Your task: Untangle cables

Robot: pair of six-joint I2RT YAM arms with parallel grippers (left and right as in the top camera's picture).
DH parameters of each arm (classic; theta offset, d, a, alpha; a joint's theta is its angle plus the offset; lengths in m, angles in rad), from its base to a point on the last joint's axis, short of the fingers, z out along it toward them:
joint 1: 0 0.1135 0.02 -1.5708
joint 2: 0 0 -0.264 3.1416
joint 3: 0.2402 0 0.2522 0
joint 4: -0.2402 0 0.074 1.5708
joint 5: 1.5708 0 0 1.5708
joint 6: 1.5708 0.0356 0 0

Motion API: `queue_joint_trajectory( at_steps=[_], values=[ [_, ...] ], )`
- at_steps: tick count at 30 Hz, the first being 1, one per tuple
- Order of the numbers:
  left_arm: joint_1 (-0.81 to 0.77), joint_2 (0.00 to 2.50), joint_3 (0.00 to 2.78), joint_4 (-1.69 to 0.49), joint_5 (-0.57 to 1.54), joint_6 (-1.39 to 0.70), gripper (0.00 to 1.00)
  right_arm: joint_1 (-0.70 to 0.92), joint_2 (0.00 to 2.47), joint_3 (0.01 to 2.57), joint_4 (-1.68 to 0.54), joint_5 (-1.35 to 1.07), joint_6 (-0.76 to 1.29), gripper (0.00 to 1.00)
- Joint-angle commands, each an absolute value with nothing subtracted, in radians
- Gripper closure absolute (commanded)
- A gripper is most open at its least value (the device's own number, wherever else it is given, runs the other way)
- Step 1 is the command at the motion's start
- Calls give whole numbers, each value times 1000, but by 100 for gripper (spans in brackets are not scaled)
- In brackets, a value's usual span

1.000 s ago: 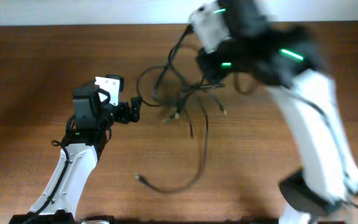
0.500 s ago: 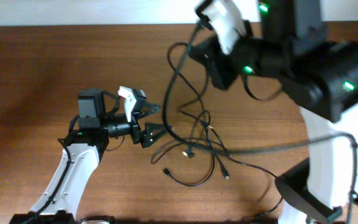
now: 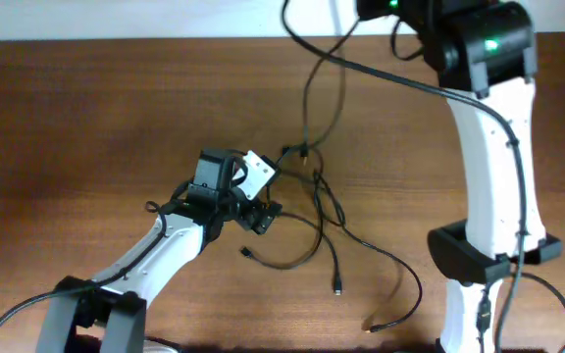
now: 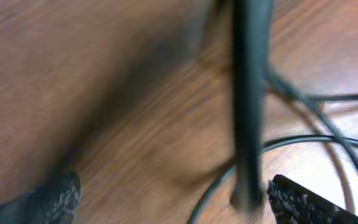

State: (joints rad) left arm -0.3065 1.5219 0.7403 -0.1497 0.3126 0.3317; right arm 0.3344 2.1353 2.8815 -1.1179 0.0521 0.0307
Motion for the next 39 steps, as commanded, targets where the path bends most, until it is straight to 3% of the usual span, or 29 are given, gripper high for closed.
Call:
queue_joint_trajectory(
  at_steps=[1,5,8,12,16,20,25,28,32,37,39],
  values=[
    [-303,1529,738,-134,155,299,3,331,1991,2897,-1083,470,68,96],
    [-303,1529,738,-134,152,288,2,209,1884,2897,-1096,464,100,96],
    [-303,1529,738,-131,178,281,2,199,1940,2894,-1137,-49,140,96],
    [-303,1529,738,-132,270,282,1,380,2083,2894,-1104,-519,107,96],
    [-303,1529,738,-132,271,281,1,332,2086,2894,-1207,-137,56,96],
    [-303,1529,738,-136,310,281,1,71,2086,2894,-1307,43,35,96],
    [-305,1529,738,-140,322,281,1,-463,2086,2828,-1513,33,199,96],
    [-305,1529,738,-144,327,281,1,-679,2086,2621,-1522,-155,126,96],
    [-305,1529,738,-175,327,281,1,-729,2120,2320,-1420,-139,78,96],
    [-305,1529,738,-220,326,281,1,-734,2345,2315,-1323,-315,-5,96],
    [-305,1529,738,-219,330,281,0,-732,2340,2431,-1206,-511,-29,96]
  ],
)
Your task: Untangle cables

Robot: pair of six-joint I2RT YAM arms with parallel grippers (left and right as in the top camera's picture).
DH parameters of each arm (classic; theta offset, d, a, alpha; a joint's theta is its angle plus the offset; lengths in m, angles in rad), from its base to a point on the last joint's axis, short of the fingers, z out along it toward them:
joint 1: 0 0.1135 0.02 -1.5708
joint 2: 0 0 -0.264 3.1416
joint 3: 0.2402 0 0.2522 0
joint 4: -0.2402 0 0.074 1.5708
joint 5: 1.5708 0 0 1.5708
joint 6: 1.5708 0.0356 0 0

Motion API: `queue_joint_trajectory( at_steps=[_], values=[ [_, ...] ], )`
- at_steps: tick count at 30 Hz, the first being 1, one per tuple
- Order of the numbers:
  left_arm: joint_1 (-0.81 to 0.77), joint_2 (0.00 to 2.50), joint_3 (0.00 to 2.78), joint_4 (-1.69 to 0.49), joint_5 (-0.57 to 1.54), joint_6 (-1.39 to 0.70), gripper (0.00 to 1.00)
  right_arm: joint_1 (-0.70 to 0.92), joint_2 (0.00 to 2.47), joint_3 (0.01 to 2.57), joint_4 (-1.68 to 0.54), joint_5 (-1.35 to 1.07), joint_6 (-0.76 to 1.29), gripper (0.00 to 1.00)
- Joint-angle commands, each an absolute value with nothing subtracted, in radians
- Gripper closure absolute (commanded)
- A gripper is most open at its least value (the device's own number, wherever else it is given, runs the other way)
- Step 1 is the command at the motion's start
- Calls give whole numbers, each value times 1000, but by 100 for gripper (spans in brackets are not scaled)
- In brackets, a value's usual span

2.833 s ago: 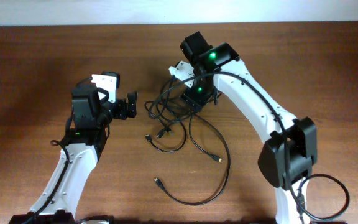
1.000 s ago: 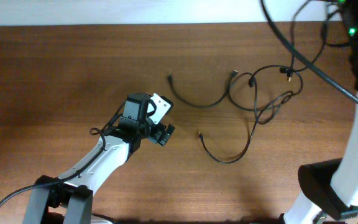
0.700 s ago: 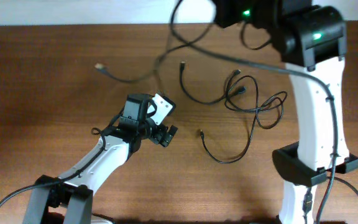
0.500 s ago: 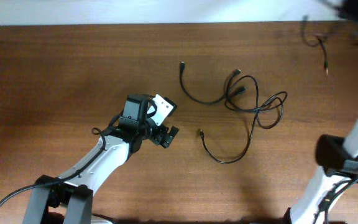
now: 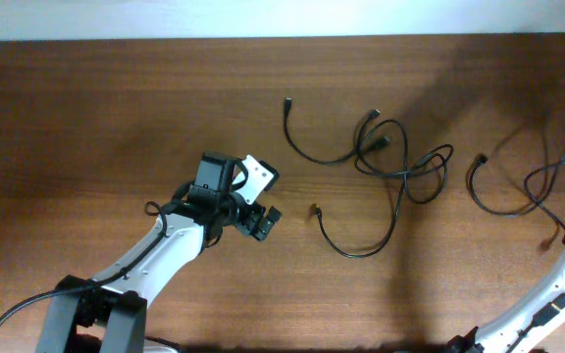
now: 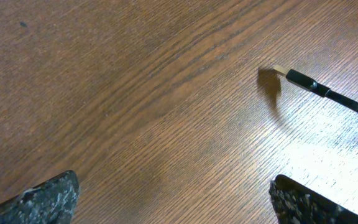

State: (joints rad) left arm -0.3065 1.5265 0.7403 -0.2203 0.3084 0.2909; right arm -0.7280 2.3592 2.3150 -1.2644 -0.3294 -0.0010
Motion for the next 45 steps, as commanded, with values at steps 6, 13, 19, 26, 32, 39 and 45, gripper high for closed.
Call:
queue_joint_trajectory(
  at_steps=[6,13,19,26,32,39,45],
  values=[
    [-305,1529,738,-147,379,281,0,-721,2328,2815,-896,-589,311,96],
    [-305,1529,738,-139,413,281,0,-773,2436,2786,-1255,-255,149,1],
    [-305,1529,738,-162,416,281,0,-700,2436,2786,-1235,-755,94,1],
    [-305,1529,740,-165,374,316,0,-305,2430,2779,-1699,-304,-182,1],
    [-305,1356,792,-253,260,323,6,26,1966,2593,-1699,73,54,1],
    [-305,695,792,-480,38,179,6,148,1281,1399,-1310,65,296,1],
    [-305,477,827,-540,-8,157,13,195,1383,1009,-583,-33,439,1]
  ],
)
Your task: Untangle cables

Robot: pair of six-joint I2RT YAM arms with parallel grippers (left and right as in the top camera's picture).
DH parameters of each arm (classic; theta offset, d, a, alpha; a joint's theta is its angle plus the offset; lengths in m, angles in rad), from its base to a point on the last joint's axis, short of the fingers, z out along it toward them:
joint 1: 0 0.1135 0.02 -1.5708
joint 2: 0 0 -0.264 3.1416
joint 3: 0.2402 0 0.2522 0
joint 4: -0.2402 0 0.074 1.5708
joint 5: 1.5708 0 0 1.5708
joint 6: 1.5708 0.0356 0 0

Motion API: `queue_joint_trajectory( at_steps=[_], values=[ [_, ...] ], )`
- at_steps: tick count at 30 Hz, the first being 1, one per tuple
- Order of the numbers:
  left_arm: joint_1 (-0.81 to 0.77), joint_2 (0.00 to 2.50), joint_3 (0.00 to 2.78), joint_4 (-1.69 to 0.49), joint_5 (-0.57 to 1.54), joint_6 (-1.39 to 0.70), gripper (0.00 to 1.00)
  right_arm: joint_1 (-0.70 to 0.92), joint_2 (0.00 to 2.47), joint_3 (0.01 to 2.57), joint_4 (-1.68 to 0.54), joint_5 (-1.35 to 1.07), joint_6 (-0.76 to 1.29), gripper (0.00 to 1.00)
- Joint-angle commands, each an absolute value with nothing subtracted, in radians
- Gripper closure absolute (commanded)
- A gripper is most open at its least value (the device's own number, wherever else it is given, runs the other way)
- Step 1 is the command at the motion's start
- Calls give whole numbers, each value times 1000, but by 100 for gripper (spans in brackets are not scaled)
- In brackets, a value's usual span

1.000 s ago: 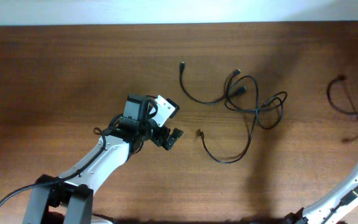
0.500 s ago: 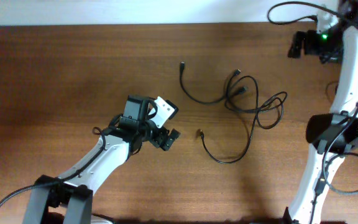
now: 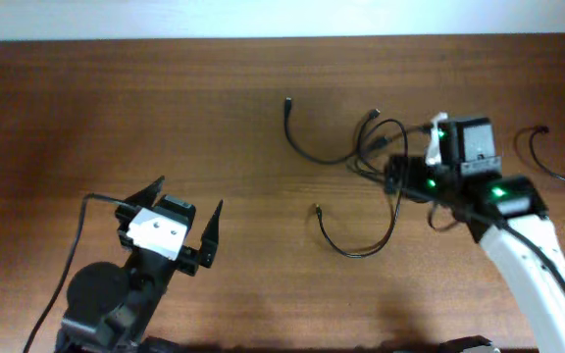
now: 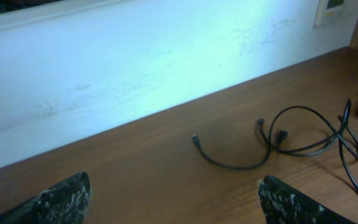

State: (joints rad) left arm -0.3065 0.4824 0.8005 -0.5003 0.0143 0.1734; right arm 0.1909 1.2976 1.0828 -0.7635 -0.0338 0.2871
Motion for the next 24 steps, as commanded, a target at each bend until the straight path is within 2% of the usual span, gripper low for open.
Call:
queue_joint_trajectory(
  at_steps=[1,4,7,8,9,10,12,14,15,16,17,18,19,21,23,24],
  values=[
    [-305,477,827,-568,-7,157,13,195,1431,1004,-527,-30,501,1],
    [-305,477,827,-601,-4,157,13,195,1631,1004,-417,-27,731,1],
    [-305,477,827,-603,15,157,12,196,1650,1004,-395,-50,686,0],
    [-305,477,827,-604,15,157,12,196,1650,1004,-388,-62,664,18],
    [-305,477,827,-607,15,157,12,196,1650,1004,-389,-81,638,72],
    [-305,477,827,-608,15,157,12,196,1650,1004,-390,-108,616,96],
    [-305,477,827,-607,15,157,12,196,1639,1005,-406,-241,581,96],
    [-305,477,827,-607,16,157,12,196,1608,1005,-442,-260,554,96],
    [-305,477,827,-607,23,157,12,195,1587,1005,-466,-258,514,68],
    [-305,477,827,-607,23,157,12,195,1573,1005,-501,-238,515,47],
    [-305,477,827,-607,23,157,12,195,1558,1005,-533,-132,583,35],
    [-305,477,827,-607,28,157,12,195,1541,1007,-523,-18,579,18],
    [-305,477,827,-607,41,157,12,188,1531,1021,-484,28,496,13],
    [-305,477,827,-607,41,157,12,157,1531,1067,-456,42,426,20],
    [-305,477,827,-607,41,157,12,132,1531,1092,-420,39,451,27],
    [-305,477,827,-607,41,157,12,128,1531,1092,-413,39,461,33]
  ],
)
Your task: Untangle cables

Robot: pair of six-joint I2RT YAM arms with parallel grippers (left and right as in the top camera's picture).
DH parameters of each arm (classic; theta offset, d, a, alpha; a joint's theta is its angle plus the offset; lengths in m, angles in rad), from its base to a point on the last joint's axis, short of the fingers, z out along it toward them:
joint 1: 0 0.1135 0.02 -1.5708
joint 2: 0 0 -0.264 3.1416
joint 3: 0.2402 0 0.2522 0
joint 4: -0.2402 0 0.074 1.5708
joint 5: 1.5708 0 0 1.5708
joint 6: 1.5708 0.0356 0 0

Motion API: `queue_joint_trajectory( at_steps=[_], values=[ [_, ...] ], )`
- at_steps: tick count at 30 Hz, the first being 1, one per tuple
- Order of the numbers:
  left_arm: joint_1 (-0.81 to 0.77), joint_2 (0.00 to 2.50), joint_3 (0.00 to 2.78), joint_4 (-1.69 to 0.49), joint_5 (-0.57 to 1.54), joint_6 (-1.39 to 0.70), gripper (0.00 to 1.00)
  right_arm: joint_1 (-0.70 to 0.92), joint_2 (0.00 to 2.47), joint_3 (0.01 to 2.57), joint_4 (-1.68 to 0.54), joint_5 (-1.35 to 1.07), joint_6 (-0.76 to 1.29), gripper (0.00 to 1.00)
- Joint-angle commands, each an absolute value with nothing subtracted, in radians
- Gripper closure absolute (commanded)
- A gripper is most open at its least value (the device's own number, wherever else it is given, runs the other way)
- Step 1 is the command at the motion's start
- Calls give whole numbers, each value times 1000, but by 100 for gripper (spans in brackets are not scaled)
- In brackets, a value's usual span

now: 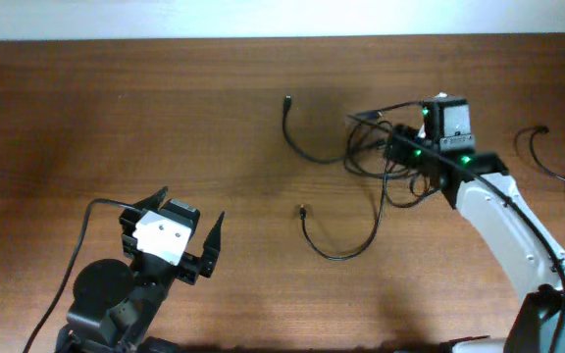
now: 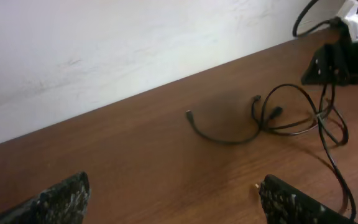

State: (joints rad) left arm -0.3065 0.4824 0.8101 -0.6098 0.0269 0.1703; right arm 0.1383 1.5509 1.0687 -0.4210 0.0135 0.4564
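A knot of thin black cables [image 1: 385,186] lies at the table's middle right; it also shows in the left wrist view as the cable knot [image 2: 319,114]. My right gripper [image 1: 400,152] is down in the knot's upper part, shut on strands that rise to it. One strand trails down to a loose plug [image 1: 302,209]. A short curved cable [image 1: 302,147] reaches left from the knot, its free end far from the gripper. My left gripper [image 1: 189,206] is held open and empty over the near left table, its fingertips [image 2: 67,193] wide apart.
More black cables [image 1: 538,137] lie near the right edge of the wooden table [image 1: 116,98]. A white wall [image 2: 104,50] runs along the far edge. The left arm's base fills the bottom left corner.
My right gripper moved a little up and left with the knot, whose strands now rise to it. The loose plug shifted left. The left gripper stayed open, turned slightly.
First my left gripper stood open low over cables at mid-table, the right arm reaching in from above. Then the cables lay spread farther right and the right arm was back. Later the left gripper was drawn back, and the right gripper stood at the knot, which has now shifted.
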Motion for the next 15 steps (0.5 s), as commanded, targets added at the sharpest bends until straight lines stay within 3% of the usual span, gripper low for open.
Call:
queue_joint_trajectory(
  at_steps=[1,2,6,10,12,15],
  values=[
    [-305,477,827,-607,41,157,12,129,1531,1092,-404,39,461,47],
    [-305,477,827,-607,41,157,12,128,1531,1092,-404,39,461,50],
    [-305,477,827,-607,41,157,12,130,1590,1087,-456,39,530,42],
    [-305,477,827,-608,41,157,12,131,1623,1087,-438,39,563,69],
    [-305,477,827,-608,41,157,12,131,1624,1087,-437,38,563,96],
    [-305,477,826,-608,41,157,12,131,1584,1131,-439,-123,553,96]
  ],
)
